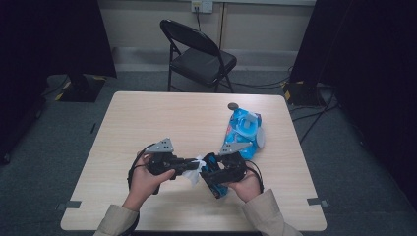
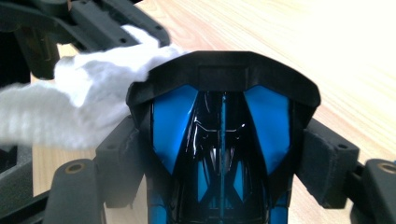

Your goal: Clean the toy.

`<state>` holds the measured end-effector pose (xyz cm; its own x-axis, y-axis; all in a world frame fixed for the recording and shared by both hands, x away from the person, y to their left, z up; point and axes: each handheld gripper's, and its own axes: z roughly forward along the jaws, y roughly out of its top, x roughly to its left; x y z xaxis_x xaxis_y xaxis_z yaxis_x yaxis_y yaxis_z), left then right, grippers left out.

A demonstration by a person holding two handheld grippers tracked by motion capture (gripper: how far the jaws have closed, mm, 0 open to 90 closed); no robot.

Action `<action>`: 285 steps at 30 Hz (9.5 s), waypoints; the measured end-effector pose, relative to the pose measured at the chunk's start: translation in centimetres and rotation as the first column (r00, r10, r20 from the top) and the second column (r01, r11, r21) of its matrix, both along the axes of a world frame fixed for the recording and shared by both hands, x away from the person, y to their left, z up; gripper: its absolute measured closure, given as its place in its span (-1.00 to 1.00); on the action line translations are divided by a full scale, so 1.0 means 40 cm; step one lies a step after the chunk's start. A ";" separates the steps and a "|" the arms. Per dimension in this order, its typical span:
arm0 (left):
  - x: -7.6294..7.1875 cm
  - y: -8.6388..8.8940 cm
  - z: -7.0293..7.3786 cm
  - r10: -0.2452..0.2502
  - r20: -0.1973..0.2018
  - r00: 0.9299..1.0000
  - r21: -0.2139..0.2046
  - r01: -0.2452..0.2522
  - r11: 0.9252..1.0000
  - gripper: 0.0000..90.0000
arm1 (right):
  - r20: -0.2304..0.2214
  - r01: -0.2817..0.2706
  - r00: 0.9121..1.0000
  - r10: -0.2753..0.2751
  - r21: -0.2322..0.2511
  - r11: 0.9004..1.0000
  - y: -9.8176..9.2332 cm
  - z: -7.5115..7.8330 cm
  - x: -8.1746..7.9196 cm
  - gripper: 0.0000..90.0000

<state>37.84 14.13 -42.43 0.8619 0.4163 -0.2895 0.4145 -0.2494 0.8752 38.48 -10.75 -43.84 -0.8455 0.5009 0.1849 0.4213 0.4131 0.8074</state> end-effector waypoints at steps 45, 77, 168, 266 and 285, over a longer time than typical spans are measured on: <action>0.052 0.026 0.020 0.098 0.035 0.995 0.015 -0.098 0.995 0.82 | 0.014 -0.041 0.999 0.041 -0.002 0.999 0.025 0.008 -0.016 -0.43; 0.025 -0.015 0.027 0.049 0.047 0.998 -0.001 -0.049 0.999 0.82 | 0.010 -0.045 0.999 0.045 -0.007 0.999 0.029 0.003 -0.015 -0.43; 0.018 -0.015 -0.064 0.010 -0.053 0.999 0.025 -0.009 1.000 0.83 | 0.021 0.005 1.000 -0.005 0.029 1.000 0.001 0.013 -0.005 -0.43; 0.012 -0.056 -0.093 -0.053 -0.035 0.998 0.091 0.056 0.994 0.80 | 0.015 0.024 1.000 -0.026 0.080 0.997 -0.011 0.019 0.004 -0.43; -0.012 -0.103 -0.155 -0.101 -0.069 0.993 0.119 0.108 0.987 0.80 | 0.012 0.024 1.000 -0.026 0.111 0.994 -0.017 0.032 0.004 -0.43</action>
